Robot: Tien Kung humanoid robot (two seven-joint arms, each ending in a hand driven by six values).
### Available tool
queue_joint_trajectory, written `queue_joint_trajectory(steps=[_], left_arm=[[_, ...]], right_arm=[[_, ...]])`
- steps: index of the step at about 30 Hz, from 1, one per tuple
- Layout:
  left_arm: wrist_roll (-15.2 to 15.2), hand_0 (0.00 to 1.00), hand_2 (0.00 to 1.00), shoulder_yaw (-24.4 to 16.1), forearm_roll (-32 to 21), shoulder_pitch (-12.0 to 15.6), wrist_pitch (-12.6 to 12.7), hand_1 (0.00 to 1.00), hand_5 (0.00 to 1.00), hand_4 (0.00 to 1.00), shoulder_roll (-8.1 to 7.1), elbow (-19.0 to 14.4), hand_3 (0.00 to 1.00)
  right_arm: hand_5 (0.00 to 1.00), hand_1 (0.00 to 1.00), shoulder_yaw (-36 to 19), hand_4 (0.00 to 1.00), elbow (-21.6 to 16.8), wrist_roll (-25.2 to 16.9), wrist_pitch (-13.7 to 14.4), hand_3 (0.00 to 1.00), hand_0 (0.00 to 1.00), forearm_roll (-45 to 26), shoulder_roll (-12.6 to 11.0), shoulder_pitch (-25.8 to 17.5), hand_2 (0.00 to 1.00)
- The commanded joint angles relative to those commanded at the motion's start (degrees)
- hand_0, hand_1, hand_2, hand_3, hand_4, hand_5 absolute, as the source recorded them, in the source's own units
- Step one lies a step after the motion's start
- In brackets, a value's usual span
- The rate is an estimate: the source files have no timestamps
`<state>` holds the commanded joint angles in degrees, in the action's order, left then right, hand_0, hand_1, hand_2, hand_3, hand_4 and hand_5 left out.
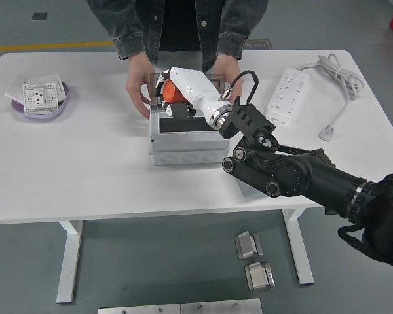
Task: Pick up the cylinder from the cube,place it in the box,flap close box
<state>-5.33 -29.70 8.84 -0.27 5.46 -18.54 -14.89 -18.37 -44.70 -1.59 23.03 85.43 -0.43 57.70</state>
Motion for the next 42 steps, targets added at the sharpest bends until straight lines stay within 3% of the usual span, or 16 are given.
queue_joint_trajectory(steps=[13,19,36,42], left_arm=[[0.00,0.667,0.629,0.46,-0.11,-0.53,0.01,0.669,0.171,0.669,-0.15,-0.04,0.669],[0.02,0.667,0.631,0.50,0.33,-1.10,0.05,0.669,0.171,0.669,-0.20,-0.15,0.670],[0.02,0.667,0.631,0.97,0.35,-1.04,0.04,0.669,0.171,0.669,-0.29,-0.15,0.670],[0.04,0.667,0.630,1.13,0.16,-0.92,0.02,0.669,0.171,0.669,-0.24,-0.11,0.669]], right_arm=[[0.002,0.069,12.98,0.002,10.66,-2.84,0.48,0.164,0.002,-13.33,0.43,3.22,0.172],[0.002,0.072,16.72,0.002,13.35,-3.92,0.85,0.162,0.002,-19.27,0.43,4.06,0.173],[0.002,0.111,17.56,0.002,13.00,-5.69,2.09,0.211,0.002,-22.55,0.43,4.36,0.202],[0.002,0.111,14.62,0.002,10.48,-9.22,5.40,0.196,0.002,-24.70,0.43,3.75,0.197]])
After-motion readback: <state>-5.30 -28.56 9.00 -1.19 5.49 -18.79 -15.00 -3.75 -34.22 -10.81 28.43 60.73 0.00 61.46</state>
